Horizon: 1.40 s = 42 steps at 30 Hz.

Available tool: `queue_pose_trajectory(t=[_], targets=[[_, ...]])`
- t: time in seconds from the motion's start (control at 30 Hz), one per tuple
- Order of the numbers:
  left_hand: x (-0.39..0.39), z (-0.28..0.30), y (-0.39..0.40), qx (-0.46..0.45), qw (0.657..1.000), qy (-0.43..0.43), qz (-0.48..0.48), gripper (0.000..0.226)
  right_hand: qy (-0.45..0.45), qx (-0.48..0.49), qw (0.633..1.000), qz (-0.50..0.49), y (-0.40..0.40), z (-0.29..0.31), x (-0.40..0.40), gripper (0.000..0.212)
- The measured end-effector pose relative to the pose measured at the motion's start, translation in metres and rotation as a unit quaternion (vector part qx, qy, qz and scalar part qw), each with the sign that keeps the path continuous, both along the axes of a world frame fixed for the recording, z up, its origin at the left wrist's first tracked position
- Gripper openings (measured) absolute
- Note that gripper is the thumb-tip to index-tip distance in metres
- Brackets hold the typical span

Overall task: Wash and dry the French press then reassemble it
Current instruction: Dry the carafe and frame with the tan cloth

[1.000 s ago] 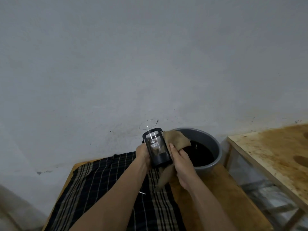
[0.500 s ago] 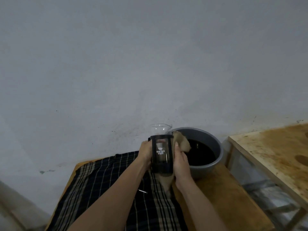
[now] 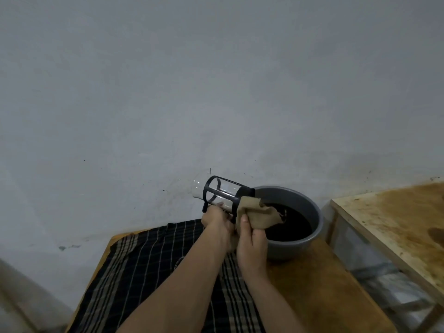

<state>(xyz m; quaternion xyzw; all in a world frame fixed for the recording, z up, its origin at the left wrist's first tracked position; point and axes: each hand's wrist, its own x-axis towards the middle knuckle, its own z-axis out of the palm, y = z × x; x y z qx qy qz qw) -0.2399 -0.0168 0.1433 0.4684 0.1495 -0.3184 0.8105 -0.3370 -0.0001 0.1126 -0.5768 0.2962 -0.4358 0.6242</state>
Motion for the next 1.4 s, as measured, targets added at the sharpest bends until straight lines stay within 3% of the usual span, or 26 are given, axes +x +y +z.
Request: queue_pose_trajectory(t=[0.1,0.17,0.3,0.37,0.43,0.57,0.63,0.77,0.83,0.87,0.9,0.97,1.07,1.13,1.2,1.33,1.4], targets=[[-0.004,0.001,-0.003,0.018,1.0,-0.009,0.013,0.015,-0.009,0.116,0.993,-0.033,-0.014,0.018,0.002,0.02],[-0.005,0.002,-0.003,0.025,0.999,-0.026,0.017,0.018,-0.006,0.136,0.99,-0.044,-0.017,0.025,0.001,0.02],[0.014,0.003,0.008,0.078,0.991,-0.097,0.045,0.022,0.03,0.14,0.988,0.054,-0.019,0.023,-0.013,0.007],[0.034,0.001,0.014,0.111,0.974,-0.189,0.048,0.038,0.011,0.17,0.981,0.093,-0.032,0.026,-0.024,0.022],[0.051,0.002,0.022,0.18,0.927,-0.327,0.024,0.059,-0.048,0.19,0.977,0.082,-0.052,0.041,-0.031,0.028],[0.067,0.004,0.036,0.3,0.785,-0.54,-0.056,0.074,-0.246,0.181,0.939,0.16,-0.078,0.098,-0.036,0.027],[0.066,0.003,0.037,0.289,0.763,-0.573,-0.071,0.072,-0.277,0.138,0.933,0.184,-0.077,0.118,-0.029,0.021],[0.059,0.003,0.033,0.27,0.745,-0.602,-0.095,0.062,-0.153,0.089,0.96,0.215,-0.069,0.101,-0.005,0.02],[0.064,0.005,0.033,0.285,0.735,-0.606,-0.108,0.062,0.015,-0.02,0.97,0.241,-0.07,0.082,-0.007,0.016],[0.068,0.003,0.033,0.293,0.72,-0.617,-0.12,0.064,0.121,-0.142,0.951,0.246,-0.074,0.078,-0.011,0.008],[0.07,0.003,0.036,0.302,0.706,-0.627,-0.133,0.066,0.211,-0.255,0.906,0.265,-0.078,0.077,-0.013,0.006],[0.074,-0.004,0.04,0.294,0.692,-0.639,-0.162,0.068,0.309,-0.339,0.819,0.344,-0.081,0.08,-0.016,0.014],[0.075,-0.014,0.037,0.251,0.69,-0.631,-0.249,0.073,0.325,-0.274,0.774,0.469,-0.077,0.081,-0.013,0.018],[0.072,-0.015,0.029,0.258,0.667,-0.637,-0.289,0.058,0.358,-0.209,0.764,0.494,-0.073,0.071,-0.009,0.025],[0.067,-0.012,0.023,0.28,0.631,-0.66,-0.297,0.064,0.379,-0.192,0.754,0.501,-0.075,0.059,-0.004,0.029],[0.061,-0.01,0.021,0.322,0.582,-0.679,-0.311,0.067,0.317,-0.195,0.799,0.473,-0.08,0.039,-0.004,0.027],[0.063,-0.008,0.02,0.332,0.583,-0.677,-0.304,0.067,0.289,-0.331,0.816,0.375,-0.079,0.024,-0.002,0.019]])
